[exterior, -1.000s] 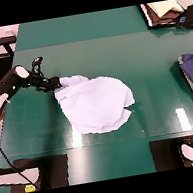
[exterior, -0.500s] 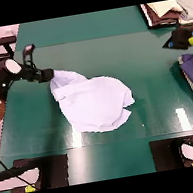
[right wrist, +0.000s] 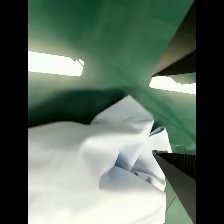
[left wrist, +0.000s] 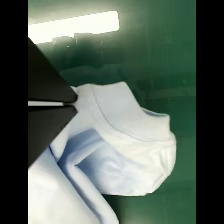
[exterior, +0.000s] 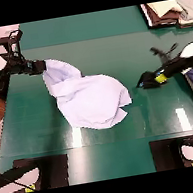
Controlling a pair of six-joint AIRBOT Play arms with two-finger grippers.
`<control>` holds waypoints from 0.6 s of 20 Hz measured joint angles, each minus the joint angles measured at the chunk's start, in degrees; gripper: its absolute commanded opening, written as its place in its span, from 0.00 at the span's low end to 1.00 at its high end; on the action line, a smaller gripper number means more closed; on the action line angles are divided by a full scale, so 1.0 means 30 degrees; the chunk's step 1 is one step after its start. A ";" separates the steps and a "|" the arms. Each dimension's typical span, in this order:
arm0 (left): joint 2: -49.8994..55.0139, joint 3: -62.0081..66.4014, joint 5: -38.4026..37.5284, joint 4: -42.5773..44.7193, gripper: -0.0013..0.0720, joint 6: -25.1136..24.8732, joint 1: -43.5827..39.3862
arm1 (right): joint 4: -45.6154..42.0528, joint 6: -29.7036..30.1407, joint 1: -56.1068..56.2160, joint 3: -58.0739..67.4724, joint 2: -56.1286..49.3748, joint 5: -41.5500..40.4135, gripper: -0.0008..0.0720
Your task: Fold the shirts.
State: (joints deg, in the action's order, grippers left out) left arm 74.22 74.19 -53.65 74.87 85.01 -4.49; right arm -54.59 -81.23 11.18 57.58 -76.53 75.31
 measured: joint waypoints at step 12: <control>-0.2616 0.1741 -0.0525 0.0583 0.05 0.0007 0.0000 | -0.0437 0.1100 0.1639 0.2594 0.0321 -0.2280 0.04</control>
State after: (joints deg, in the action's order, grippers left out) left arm 66.37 79.42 -55.22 76.62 85.03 -4.49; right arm -55.90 -77.93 16.10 65.36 -75.57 68.47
